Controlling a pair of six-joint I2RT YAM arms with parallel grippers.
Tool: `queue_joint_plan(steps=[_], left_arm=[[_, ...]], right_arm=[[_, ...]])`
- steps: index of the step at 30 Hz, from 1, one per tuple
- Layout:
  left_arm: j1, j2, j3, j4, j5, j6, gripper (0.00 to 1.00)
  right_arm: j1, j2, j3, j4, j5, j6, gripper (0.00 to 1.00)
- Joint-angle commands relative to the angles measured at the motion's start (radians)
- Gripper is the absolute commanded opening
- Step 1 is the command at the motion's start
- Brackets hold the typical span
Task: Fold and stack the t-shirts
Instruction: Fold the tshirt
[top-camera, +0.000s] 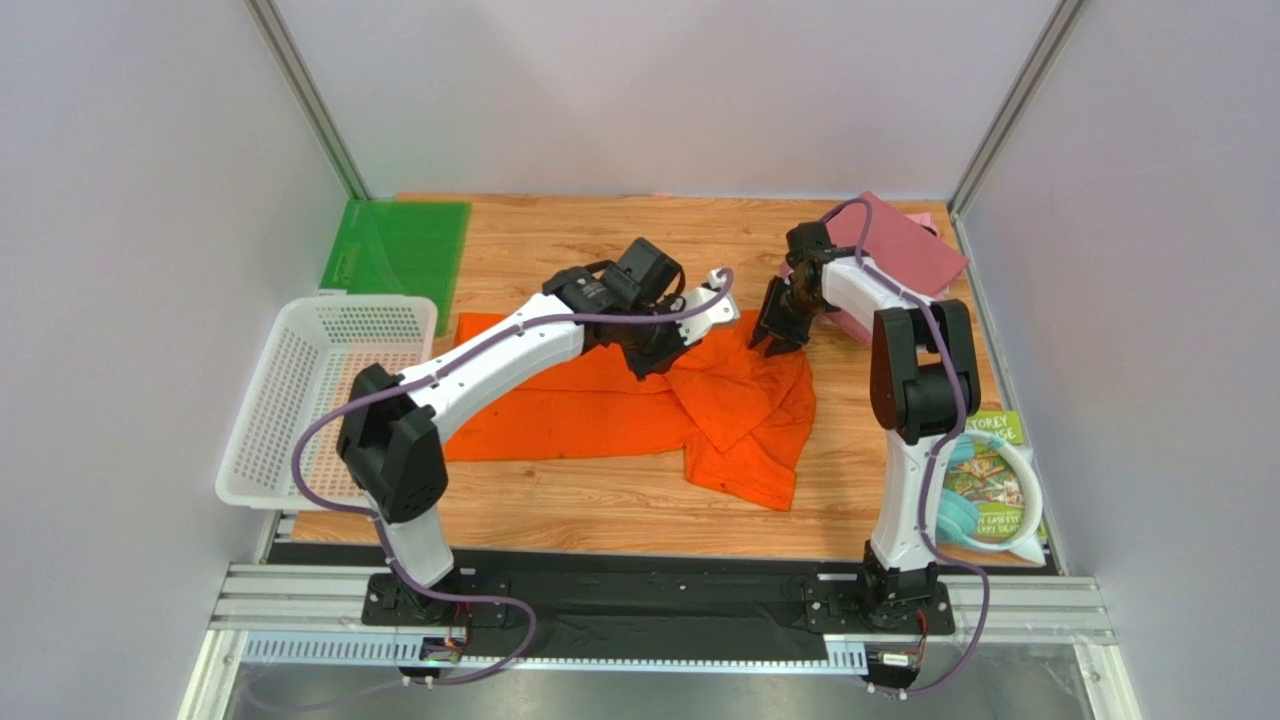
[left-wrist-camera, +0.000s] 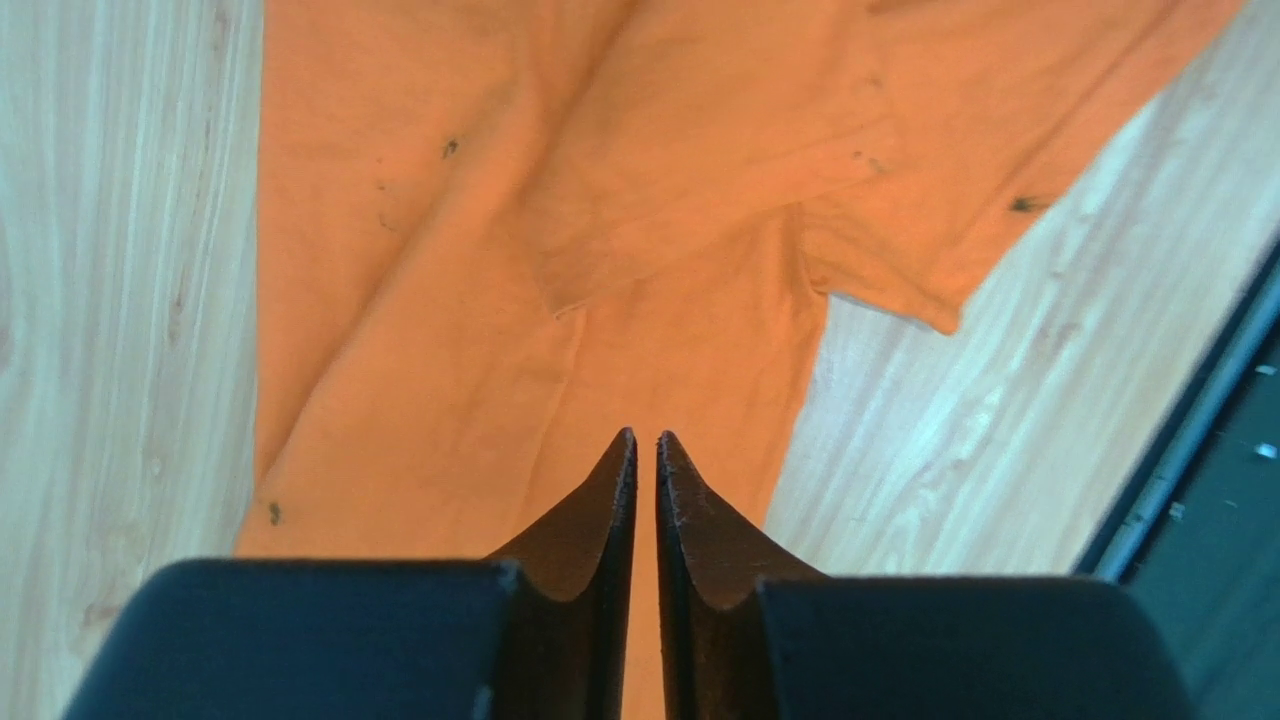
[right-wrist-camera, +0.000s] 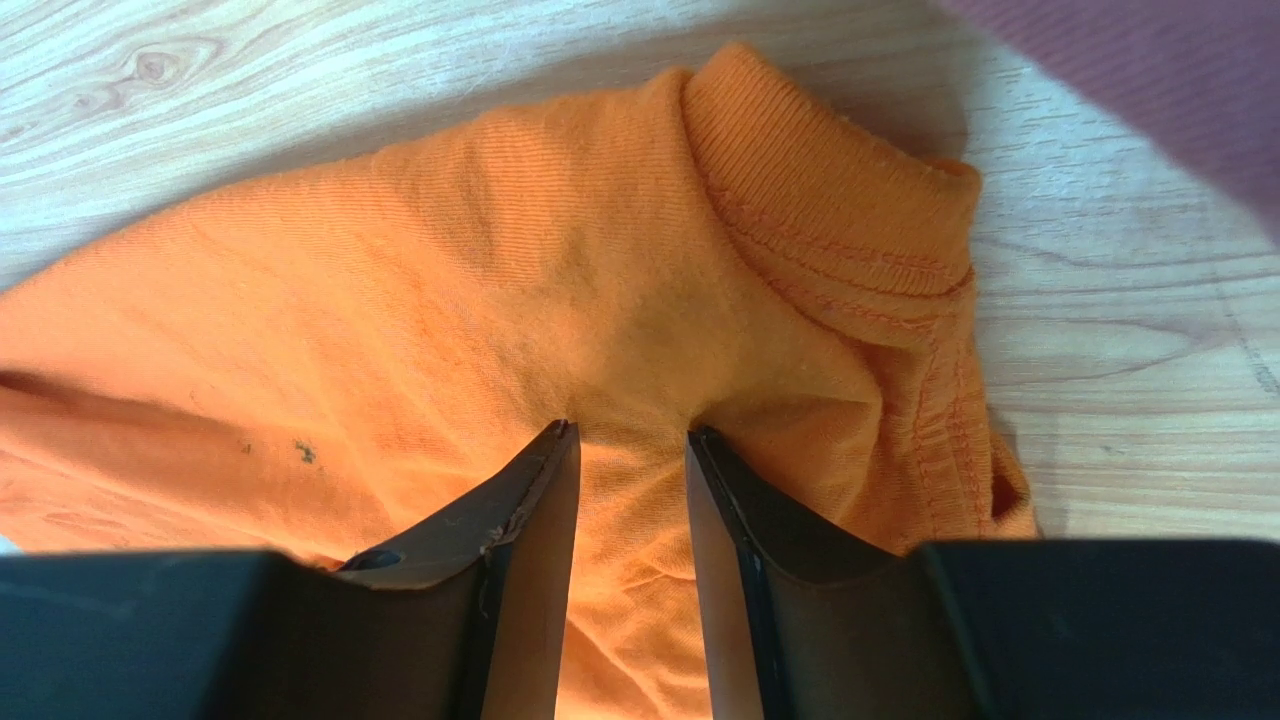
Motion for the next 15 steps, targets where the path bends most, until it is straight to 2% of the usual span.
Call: queue_joint_plan(steps=[1,4,9,15], left_arm=[[-0.004,-0.042,-0.024,-0.089,0.183,-0.03,0.16],[-0.005,-0.018,-0.064,-0.115,0.197,-0.015,0.18],[-0.005,-0.025,-0.105,-0.06,0.103,-0.007,0.2],[0.044,0.025,-0.06,0.028,0.033,-0.05,0.2]], right_arm=[[-0.001,-0.014,-0.002,0.006,0.014,-0.021,0.38],[-0.001,-0.016,-0.004,0.006,0.017,-0.022,0.38],[-0.001,-0.017,-0.002,0.0,0.016,-0.024,0.38],[-0.001,-0.074,-0.027,-0.011,0.04,-0.025,0.38]])
